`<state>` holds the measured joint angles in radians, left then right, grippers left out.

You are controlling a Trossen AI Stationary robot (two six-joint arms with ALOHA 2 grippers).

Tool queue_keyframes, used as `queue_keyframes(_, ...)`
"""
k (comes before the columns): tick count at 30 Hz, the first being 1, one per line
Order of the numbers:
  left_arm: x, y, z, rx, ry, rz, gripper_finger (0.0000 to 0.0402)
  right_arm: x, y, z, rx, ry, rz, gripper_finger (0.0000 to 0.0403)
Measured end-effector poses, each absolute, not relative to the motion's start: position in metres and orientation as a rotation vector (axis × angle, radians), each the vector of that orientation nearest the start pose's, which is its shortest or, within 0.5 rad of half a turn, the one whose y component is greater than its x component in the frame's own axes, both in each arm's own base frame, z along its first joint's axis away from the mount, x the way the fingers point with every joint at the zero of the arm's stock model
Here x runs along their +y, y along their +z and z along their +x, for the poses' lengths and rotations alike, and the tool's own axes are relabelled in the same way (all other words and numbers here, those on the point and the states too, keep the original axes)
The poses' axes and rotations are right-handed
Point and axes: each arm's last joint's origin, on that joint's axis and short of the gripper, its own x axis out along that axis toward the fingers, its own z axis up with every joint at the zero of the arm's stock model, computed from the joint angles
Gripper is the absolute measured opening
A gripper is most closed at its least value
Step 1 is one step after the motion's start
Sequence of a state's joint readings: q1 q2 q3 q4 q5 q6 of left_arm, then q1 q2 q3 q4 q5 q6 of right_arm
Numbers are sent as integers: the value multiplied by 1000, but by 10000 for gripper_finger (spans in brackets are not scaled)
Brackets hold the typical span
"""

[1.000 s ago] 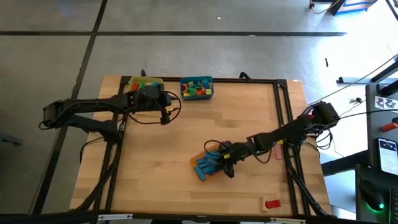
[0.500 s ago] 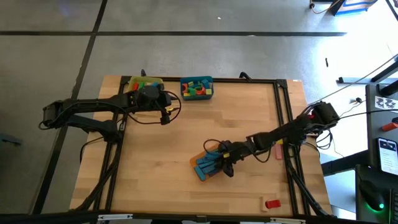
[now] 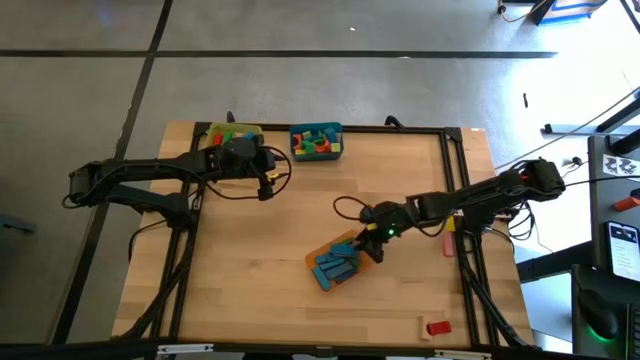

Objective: Sort blocks by size
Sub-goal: Adjust the pink rectangular block

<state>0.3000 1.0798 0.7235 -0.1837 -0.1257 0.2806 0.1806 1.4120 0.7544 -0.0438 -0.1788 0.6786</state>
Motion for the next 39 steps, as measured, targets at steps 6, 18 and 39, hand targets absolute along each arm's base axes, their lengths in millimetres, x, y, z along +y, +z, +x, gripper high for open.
queue_keyframes(6,71,257,218,596,336,222,196,48,205,251,913,-70,583,169)
queue_keyframes(18,71,258,218,588,337,223,196,41,196,209,1277,-253,559,169)
queue_keyframes(39,71,258,218,587,339,219,196,36,172,172,1786,-457,482,153)
